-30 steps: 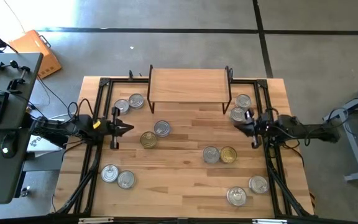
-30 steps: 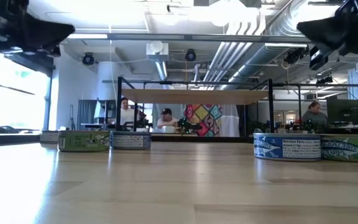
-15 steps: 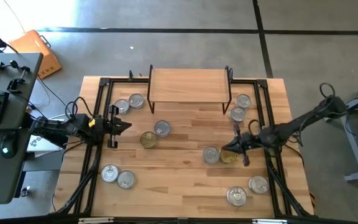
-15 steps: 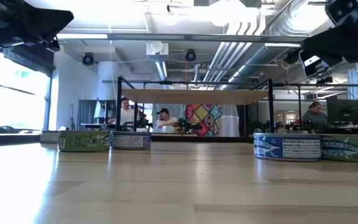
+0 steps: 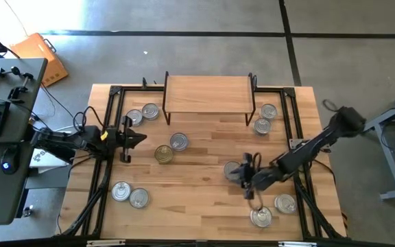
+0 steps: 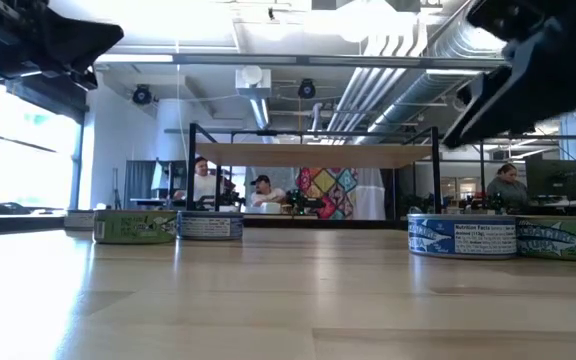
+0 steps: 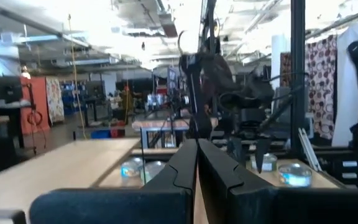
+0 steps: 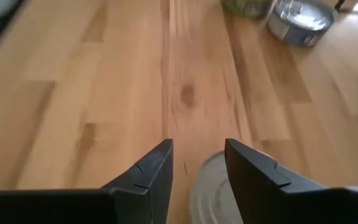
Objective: Stack canned seafood by type on shelf
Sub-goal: Put the blue tuna can on the shelf
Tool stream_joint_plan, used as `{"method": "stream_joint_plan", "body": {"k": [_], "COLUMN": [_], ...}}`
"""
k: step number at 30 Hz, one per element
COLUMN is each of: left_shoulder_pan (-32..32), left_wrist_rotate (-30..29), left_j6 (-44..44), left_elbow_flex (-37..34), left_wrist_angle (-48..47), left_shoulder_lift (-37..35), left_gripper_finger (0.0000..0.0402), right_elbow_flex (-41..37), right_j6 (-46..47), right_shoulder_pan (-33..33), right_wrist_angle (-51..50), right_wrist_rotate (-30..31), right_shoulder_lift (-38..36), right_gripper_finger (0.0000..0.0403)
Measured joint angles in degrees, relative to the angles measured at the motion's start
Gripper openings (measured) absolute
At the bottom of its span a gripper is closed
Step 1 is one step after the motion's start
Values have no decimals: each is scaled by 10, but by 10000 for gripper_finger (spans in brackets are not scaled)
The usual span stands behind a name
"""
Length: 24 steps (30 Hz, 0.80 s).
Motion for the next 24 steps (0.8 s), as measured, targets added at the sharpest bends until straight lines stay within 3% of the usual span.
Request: {"method": "stream_joint_plan", "body": {"k": [7, 17, 24], "left_shoulder_pan": [0, 0, 0], "left_wrist_rotate": [0, -2, -2], "left_j6": [14, 16, 35], "left_elbow_flex": [0, 0, 0], "left_wrist_angle": [-10, -10, -9], "left_shoulder_lift": [44, 78, 80], "left_gripper_finger": [7, 7, 7], "right_elbow_flex": [91, 219, 236], "right_j6": [36, 256, 301], "right_shoulder_pan": [-1, -19, 9], "right_wrist_angle": [-70, -305, -357], "right_wrist_rotate": [107, 74, 97], "right_shoulder_lift": [128, 224, 254], "right_gripper_finger": [138, 131, 68]}}
